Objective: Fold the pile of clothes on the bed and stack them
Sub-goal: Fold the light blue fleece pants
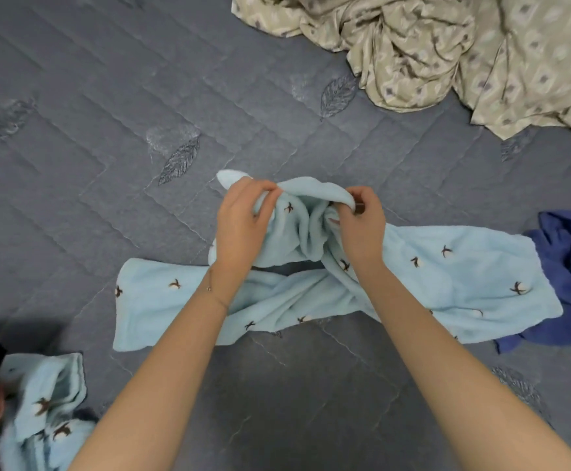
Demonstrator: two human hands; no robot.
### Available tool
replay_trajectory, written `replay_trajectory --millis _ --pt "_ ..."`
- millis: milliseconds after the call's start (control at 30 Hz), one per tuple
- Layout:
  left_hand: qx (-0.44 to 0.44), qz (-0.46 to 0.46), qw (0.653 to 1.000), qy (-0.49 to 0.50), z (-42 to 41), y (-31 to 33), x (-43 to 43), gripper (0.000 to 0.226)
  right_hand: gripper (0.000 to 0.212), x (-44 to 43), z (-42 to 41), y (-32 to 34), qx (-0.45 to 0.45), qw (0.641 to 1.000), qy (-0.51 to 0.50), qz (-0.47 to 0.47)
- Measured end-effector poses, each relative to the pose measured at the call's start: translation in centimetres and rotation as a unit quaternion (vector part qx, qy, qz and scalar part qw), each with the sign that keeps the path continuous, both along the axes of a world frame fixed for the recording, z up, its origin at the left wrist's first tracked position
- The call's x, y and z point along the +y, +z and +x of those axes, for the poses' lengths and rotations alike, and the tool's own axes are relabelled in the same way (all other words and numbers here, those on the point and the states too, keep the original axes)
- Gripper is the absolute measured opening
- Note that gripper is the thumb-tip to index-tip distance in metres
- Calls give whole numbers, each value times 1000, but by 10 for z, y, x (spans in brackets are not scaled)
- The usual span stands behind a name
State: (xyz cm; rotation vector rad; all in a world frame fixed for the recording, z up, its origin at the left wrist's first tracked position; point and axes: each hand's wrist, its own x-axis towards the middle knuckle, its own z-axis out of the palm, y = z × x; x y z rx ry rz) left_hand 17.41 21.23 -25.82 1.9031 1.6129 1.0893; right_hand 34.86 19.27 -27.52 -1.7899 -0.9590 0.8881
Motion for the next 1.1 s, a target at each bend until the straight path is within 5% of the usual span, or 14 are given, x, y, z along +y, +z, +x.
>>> replay_trajectory --millis 100,367,467,567,667,800,900,1100 --pt "-12 45 999 -5 2 -9 26 9 12 26 8 -6 -38 999 -11 24" --pt "20 -32 999 -25 -5 -58 38 15 11 64 24 -19 -88 994 48 34" --pt "69 -45 996 -37 -10 -79 20 24 28 50 24 -30 -138 984 114 19" --pt "126 -18 990 -58 -11 -99 -14 24 22 17 23 -46 -189 971 140 34" --pt "165 -111 968 -154 -7 -117 -57 37 18 -27 22 -67 -161 970 177 -38" --pt "236 -242 911 -238 0 -133 -98 45 30 -79 37 -90 -264 933 216 -118" --pt "214 -237 928 -193 2 -129 -95 19 40 -92 47 -92 -301 917 235 -115" --pt "100 -340 927 -122 -14 -113 -57 11 54 -90 77 -91 -390 875 204 -200"
